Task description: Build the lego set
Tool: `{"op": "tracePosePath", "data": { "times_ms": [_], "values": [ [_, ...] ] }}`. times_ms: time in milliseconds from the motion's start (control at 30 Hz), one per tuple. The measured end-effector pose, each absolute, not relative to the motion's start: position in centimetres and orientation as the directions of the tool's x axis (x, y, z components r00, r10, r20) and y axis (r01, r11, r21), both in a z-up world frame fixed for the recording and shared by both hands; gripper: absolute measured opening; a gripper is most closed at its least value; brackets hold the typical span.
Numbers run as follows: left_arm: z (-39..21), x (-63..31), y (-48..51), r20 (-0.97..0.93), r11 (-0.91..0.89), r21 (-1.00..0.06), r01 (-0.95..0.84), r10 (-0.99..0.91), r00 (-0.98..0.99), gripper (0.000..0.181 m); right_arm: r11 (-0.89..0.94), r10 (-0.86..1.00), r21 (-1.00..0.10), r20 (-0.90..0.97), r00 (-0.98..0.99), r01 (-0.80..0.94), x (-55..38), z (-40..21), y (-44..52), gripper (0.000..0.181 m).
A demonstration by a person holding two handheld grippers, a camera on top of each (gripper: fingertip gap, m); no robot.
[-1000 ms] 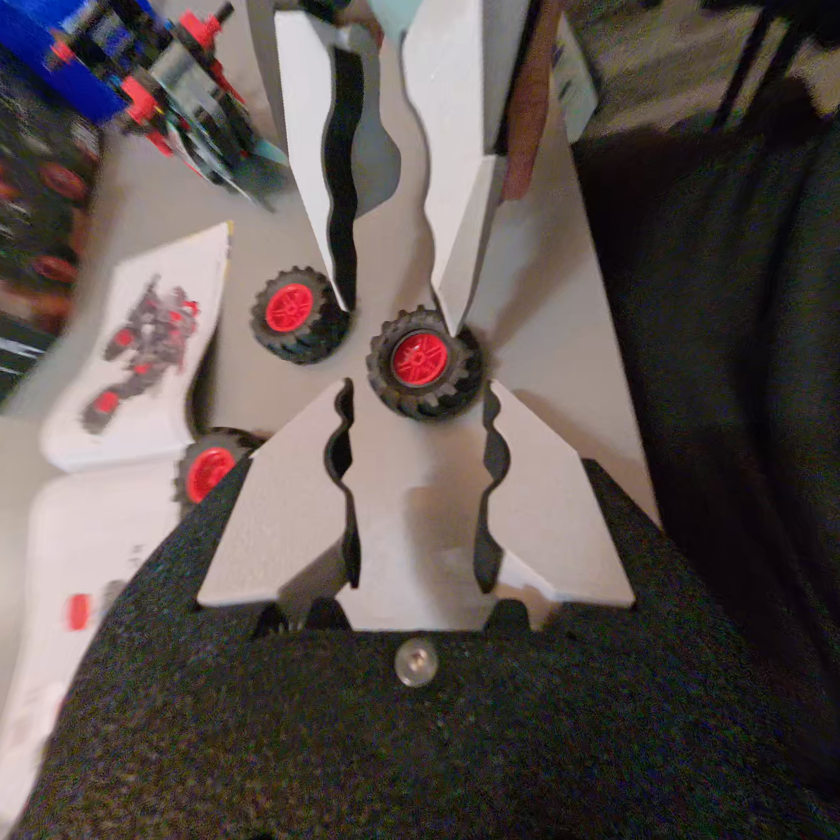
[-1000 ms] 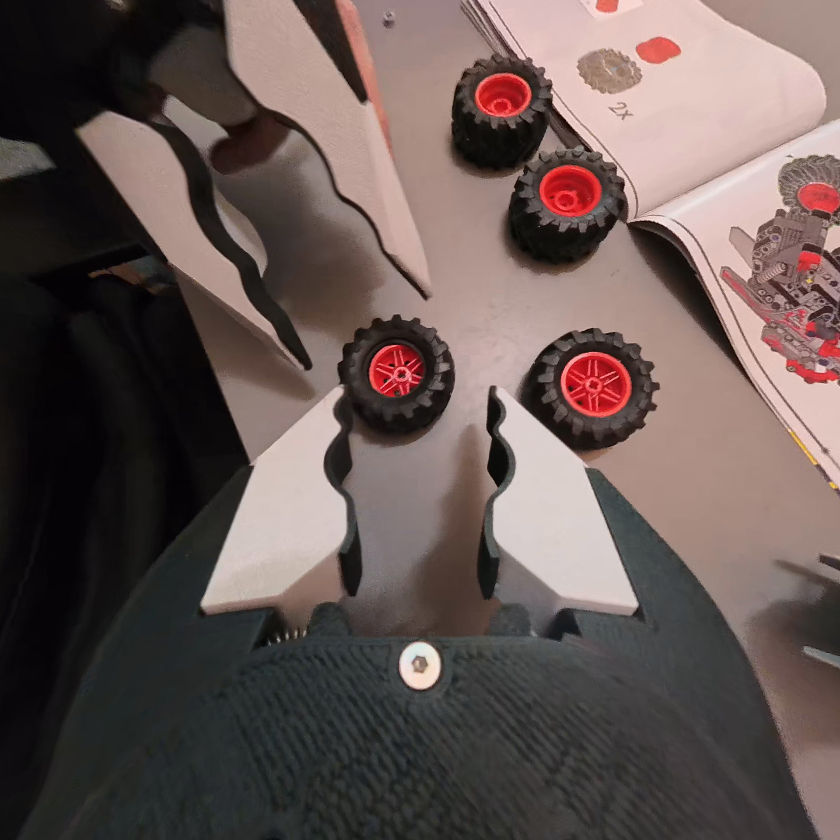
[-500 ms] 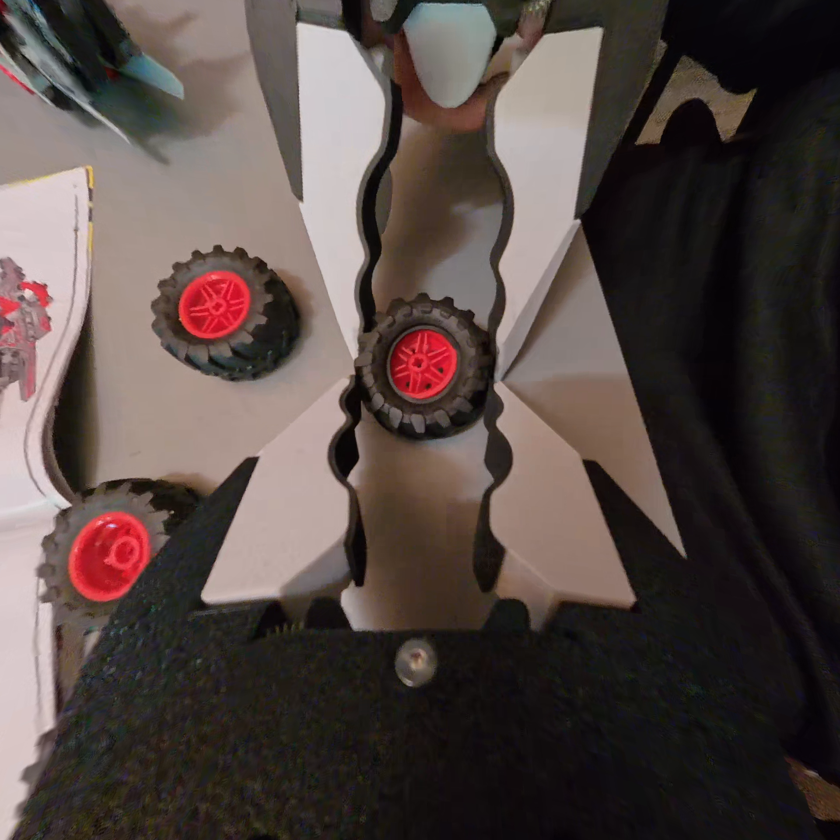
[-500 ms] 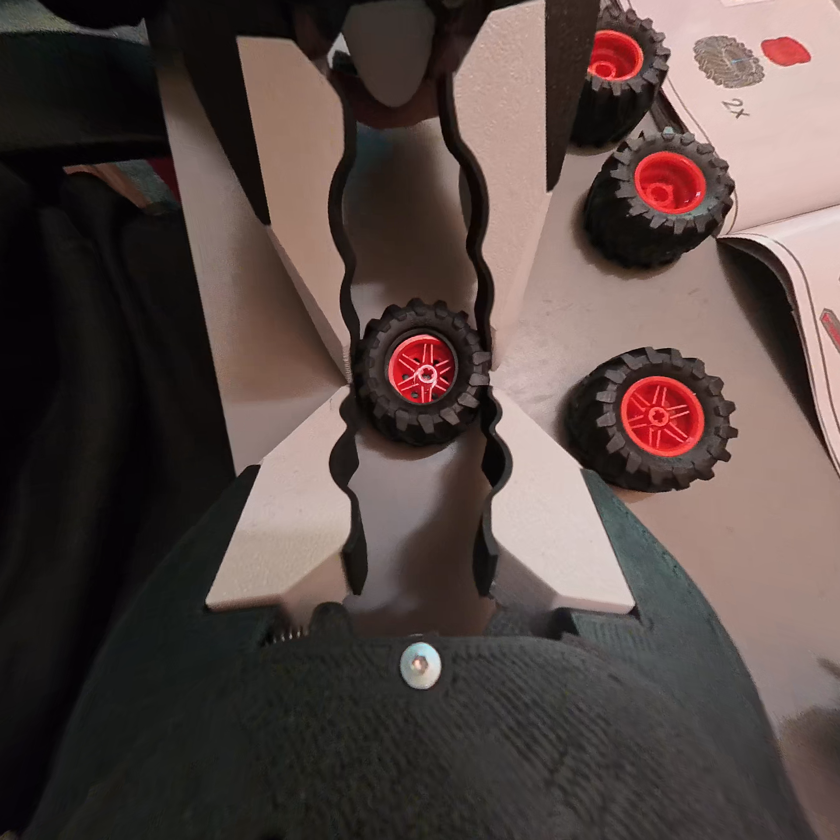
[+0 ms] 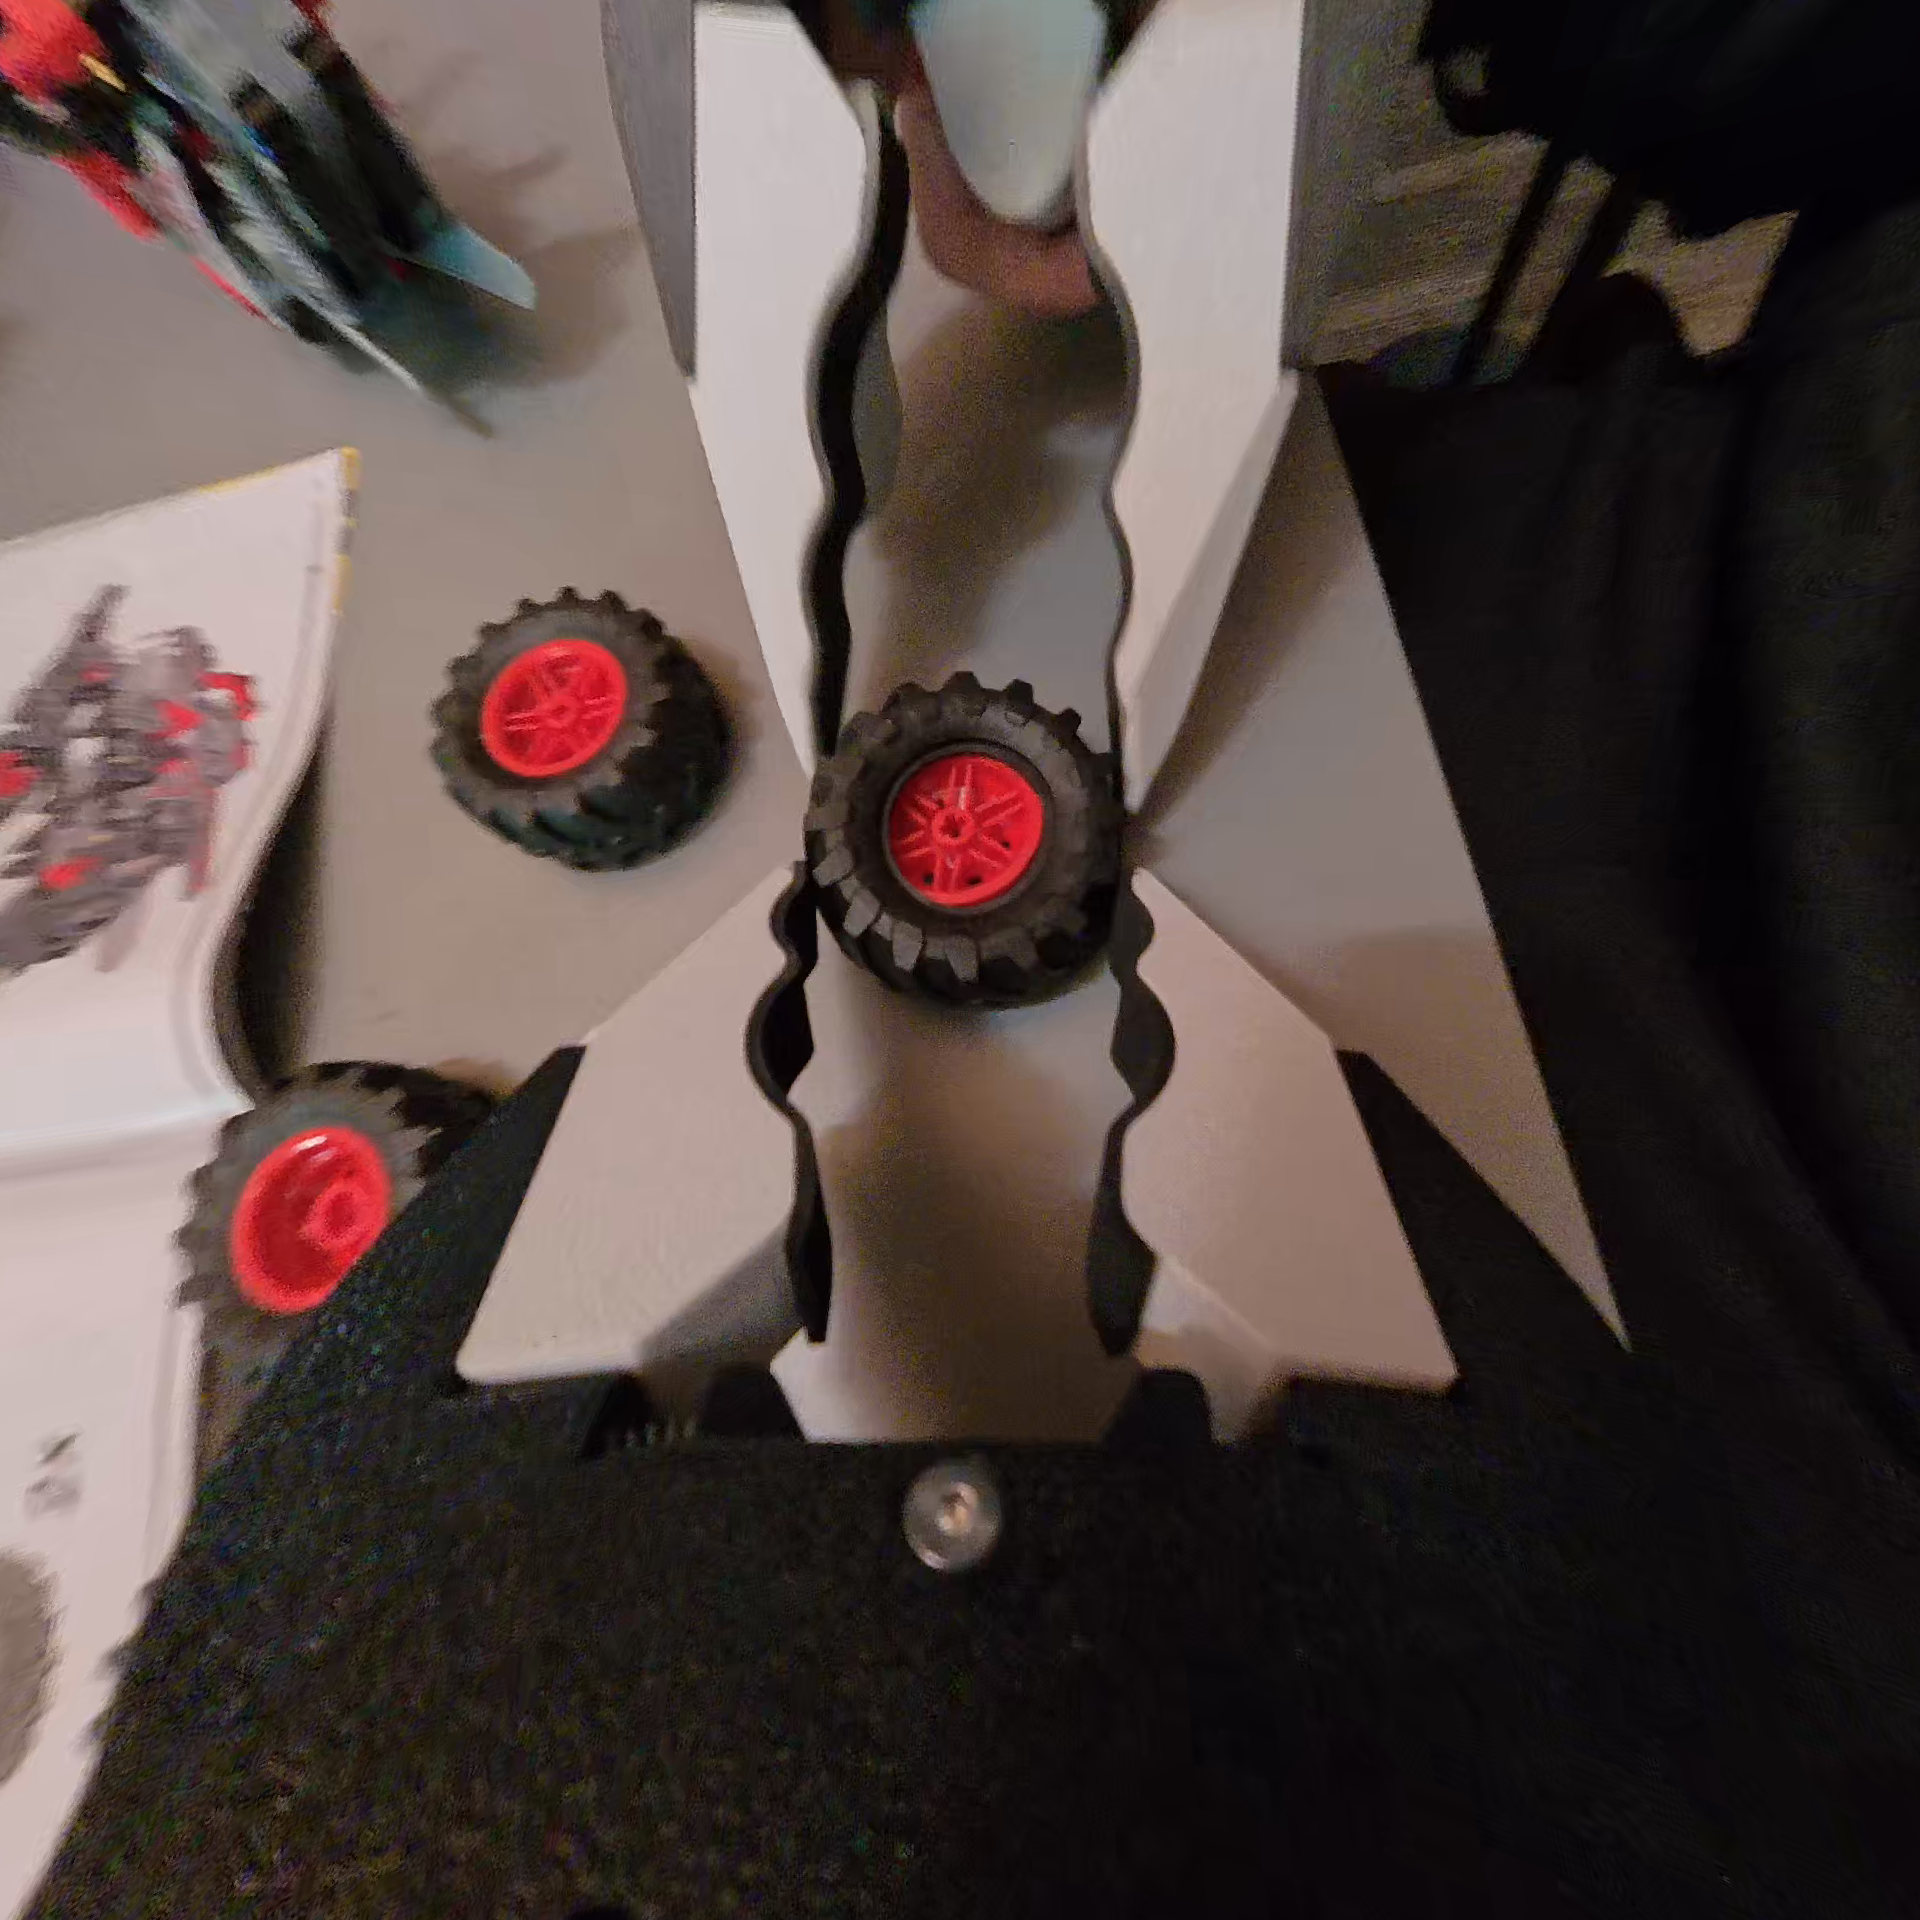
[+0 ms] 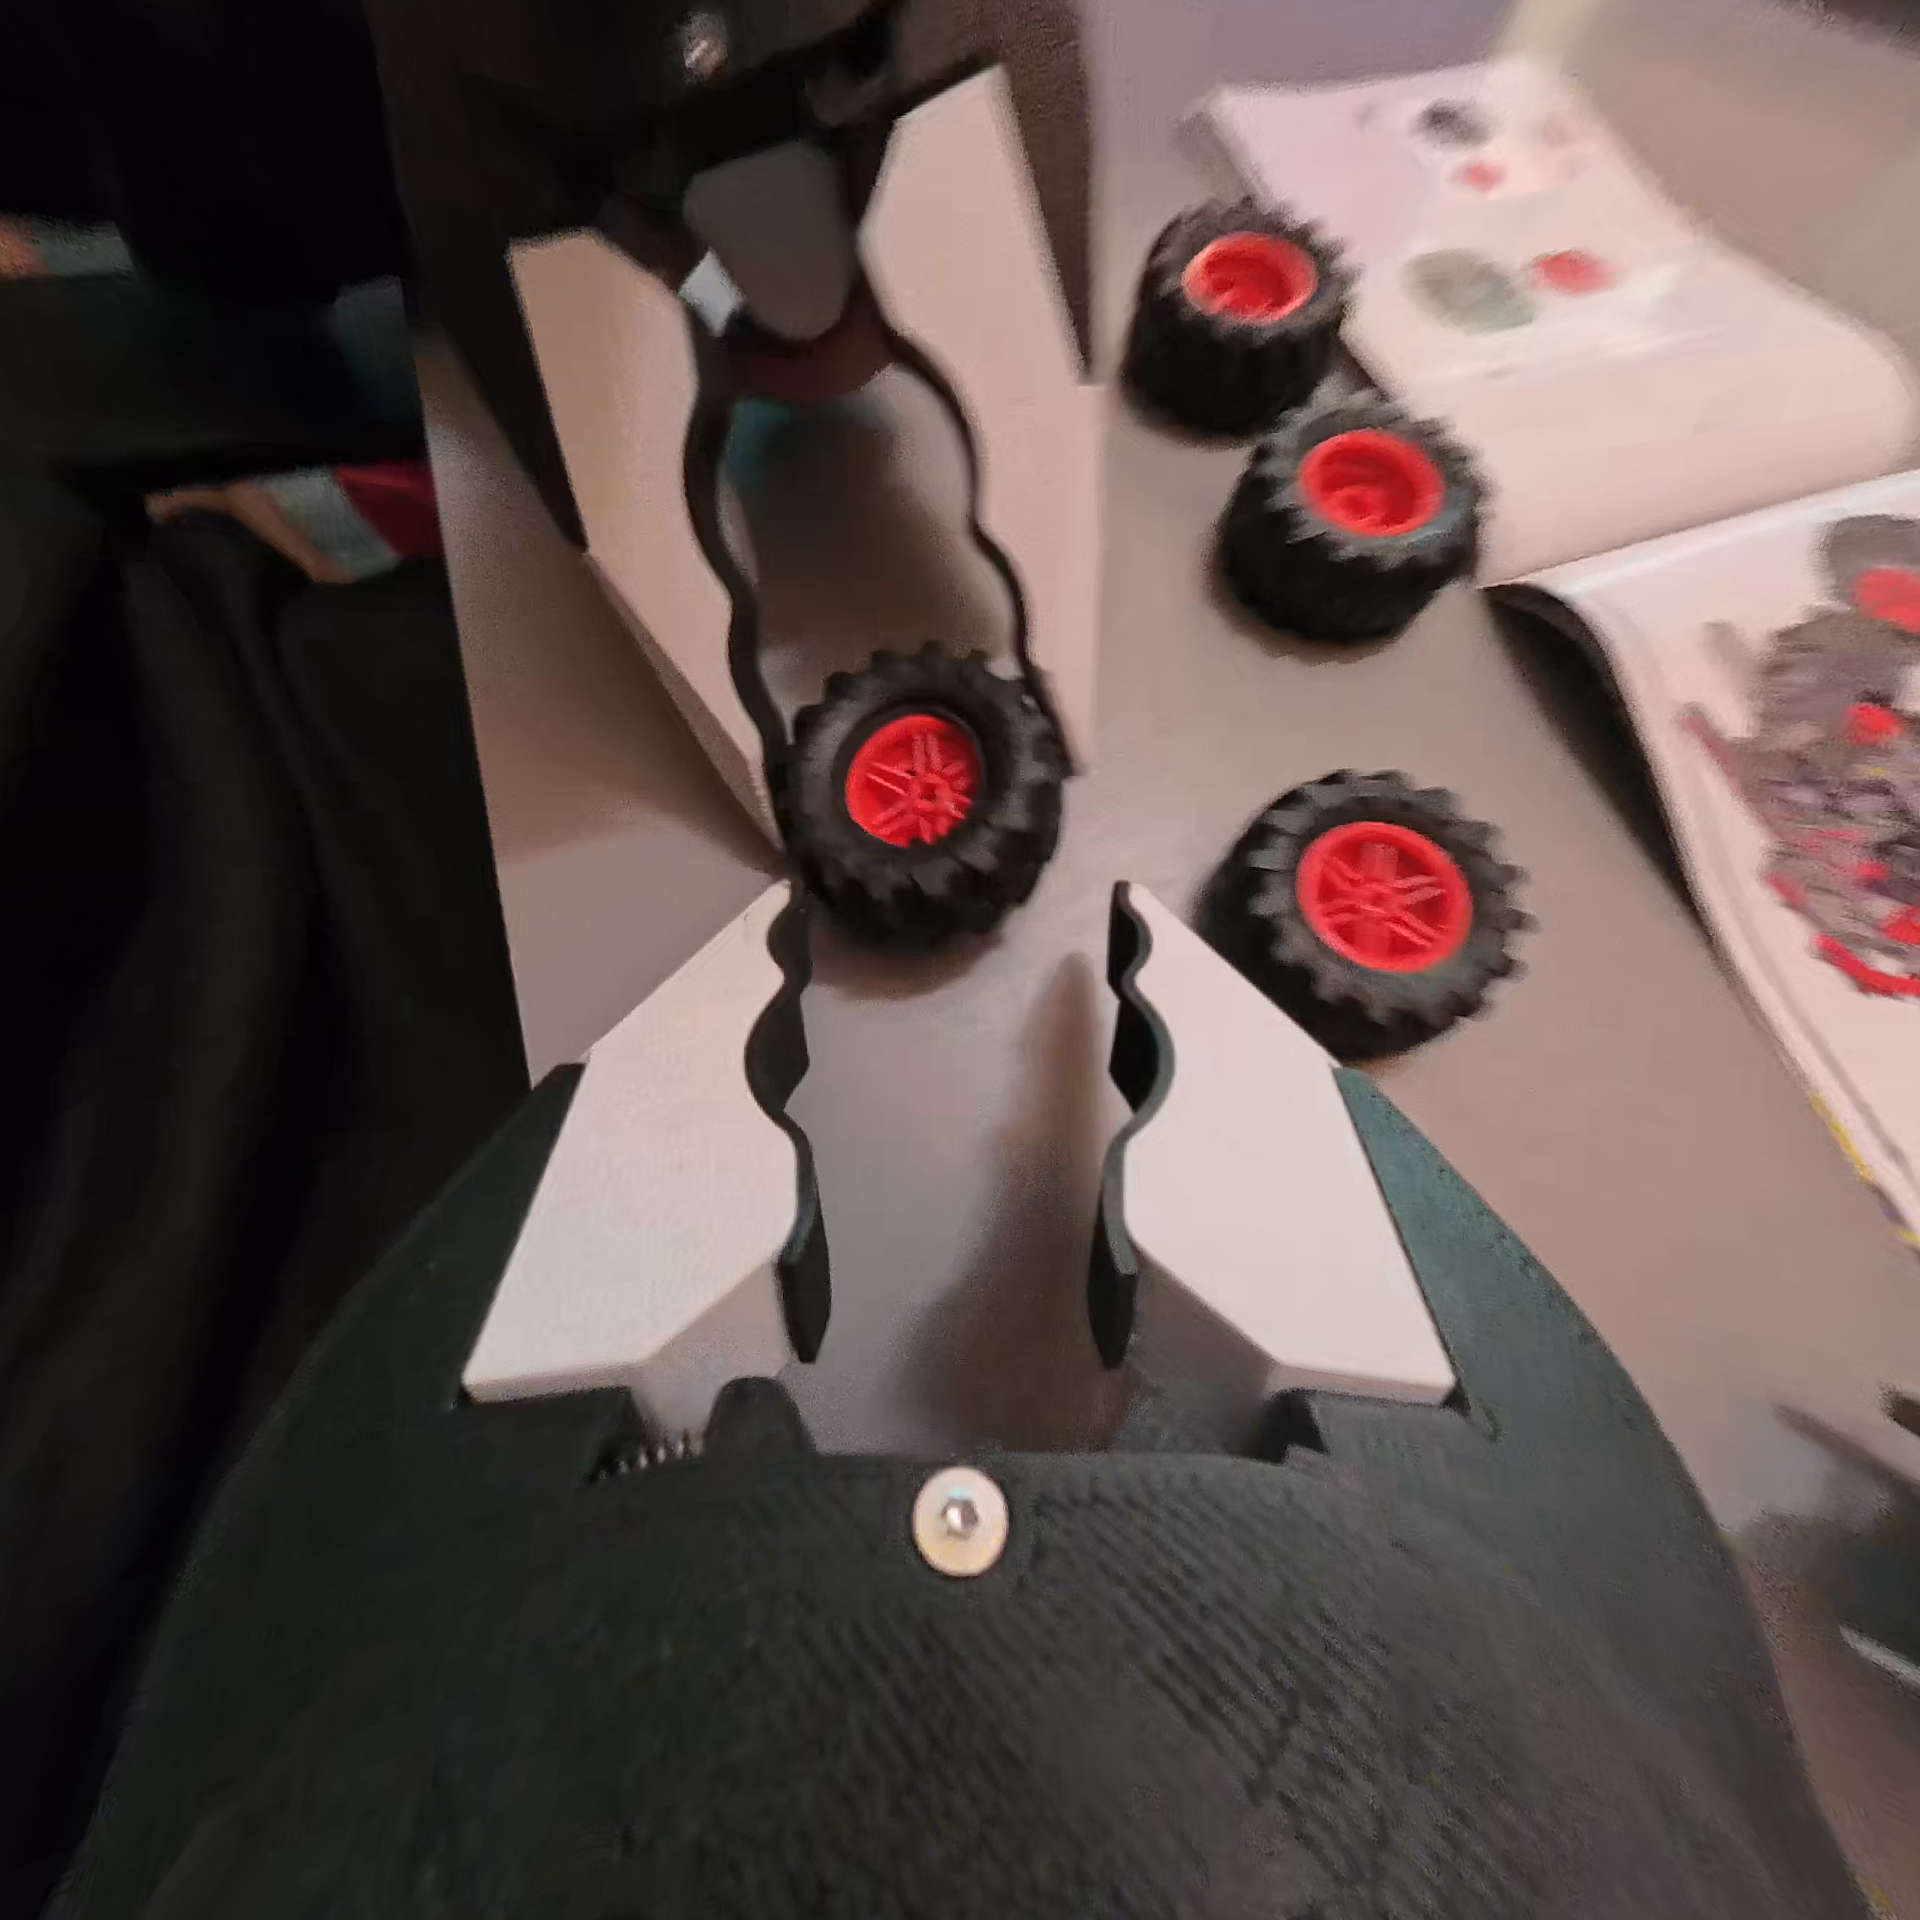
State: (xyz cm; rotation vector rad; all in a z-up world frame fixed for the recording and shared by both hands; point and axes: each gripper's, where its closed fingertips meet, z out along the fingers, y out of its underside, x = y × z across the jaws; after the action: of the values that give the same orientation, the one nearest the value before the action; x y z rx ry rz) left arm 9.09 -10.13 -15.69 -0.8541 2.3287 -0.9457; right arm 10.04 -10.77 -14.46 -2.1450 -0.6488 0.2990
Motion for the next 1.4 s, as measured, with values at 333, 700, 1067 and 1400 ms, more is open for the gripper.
{"op": "tracePosePath", "data": {
  "times_ms": [333,700,1067,1400],
  "values": [
    [-9.1,8.5,-8.5,-0.839,0.897,-0.428,-0.109,-0.439,-0.321,0.054,-0.398,0.585,-0.898,-0.407,0.702,-0.189,7.3,-8.0,-9.4,0.053],
    [-8.8,5.6,-9.0,-0.616,0.71,-0.668,-0.225,-0.696,-0.369,0.055,-0.326,0.694,-0.943,-0.289,0.659,-0.07,3.8,-6.4,-8.9,0.026],
    [-6.9,2.3,-7.1,-0.472,0.539,-0.798,-0.268,-0.837,-0.277,0.051,-0.252,0.684,-0.958,-0.078,0.726,0.134,2.8,-5.4,-7.3,0.026],
    [-5.3,1.4,-8.1,-0.107,0.229,-0.902,-0.367,-0.941,-0.322,0.027,-0.206,0.746,-0.972,-0.083,0.661,0.11,0.9,-3.9,-8.0,0.027]
  ]
}}
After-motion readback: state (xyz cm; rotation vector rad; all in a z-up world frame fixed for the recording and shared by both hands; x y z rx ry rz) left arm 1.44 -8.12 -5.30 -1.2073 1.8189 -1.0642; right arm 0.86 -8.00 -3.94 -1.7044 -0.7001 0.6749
